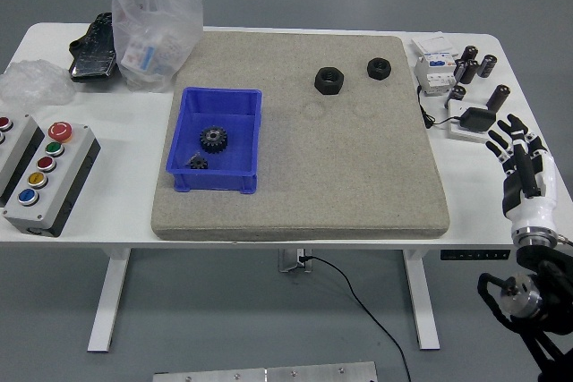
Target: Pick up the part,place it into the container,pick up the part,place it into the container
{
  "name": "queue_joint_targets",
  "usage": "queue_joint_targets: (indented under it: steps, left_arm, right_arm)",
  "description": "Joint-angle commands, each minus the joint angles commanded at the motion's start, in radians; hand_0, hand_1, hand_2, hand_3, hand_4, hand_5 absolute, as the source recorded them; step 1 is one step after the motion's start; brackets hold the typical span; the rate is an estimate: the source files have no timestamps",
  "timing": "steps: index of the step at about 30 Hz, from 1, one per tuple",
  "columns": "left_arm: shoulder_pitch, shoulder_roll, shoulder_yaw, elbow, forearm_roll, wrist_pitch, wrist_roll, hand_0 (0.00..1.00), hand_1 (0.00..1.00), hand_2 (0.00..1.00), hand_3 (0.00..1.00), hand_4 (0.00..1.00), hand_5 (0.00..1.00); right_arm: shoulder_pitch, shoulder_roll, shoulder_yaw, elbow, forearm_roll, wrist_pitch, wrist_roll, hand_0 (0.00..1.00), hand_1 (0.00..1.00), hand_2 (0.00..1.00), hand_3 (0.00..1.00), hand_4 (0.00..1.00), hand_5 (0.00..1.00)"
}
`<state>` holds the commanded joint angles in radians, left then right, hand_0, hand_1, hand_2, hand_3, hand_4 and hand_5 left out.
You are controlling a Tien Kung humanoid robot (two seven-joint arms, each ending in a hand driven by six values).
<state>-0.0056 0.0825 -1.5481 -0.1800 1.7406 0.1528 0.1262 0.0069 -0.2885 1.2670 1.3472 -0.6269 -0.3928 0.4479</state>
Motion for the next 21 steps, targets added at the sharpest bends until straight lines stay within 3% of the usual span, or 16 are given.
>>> queue_joint_targets:
  steps: [10, 16, 21]
  left_arm:
    - [0.007, -0.006, -0.007, 0.0, 0.003, -0.006, 0.002, 0.691, 0.589, 0.553, 0.619, 0.578, 0.119]
    - [0.003, -0.007, -0.008, 0.0, 0.004, -0.007, 0.001, 0.692, 0.589, 0.554, 0.62, 0.58, 0.12]
    - [-0.001, -0.007, -0.004, 0.0, 0.005, -0.009, 0.002, 0.692, 0.589, 0.554, 0.62, 0.58, 0.12]
  right_arm:
    - [0.022, -0.004, 0.006, 0.043, -0.185, -0.142, -0.103, 0.754, 0.696, 0.681, 0.673, 0.718, 0.488]
    - [0.055, 0.013, 0.011, 0.051, -0.275, -0.2, -0.126, 0.744, 0.691, 0.679, 0.671, 0.713, 0.499]
    - [0.066, 0.02, 0.011, 0.047, -0.283, -0.22, -0.121, 0.744, 0.691, 0.679, 0.671, 0.713, 0.499]
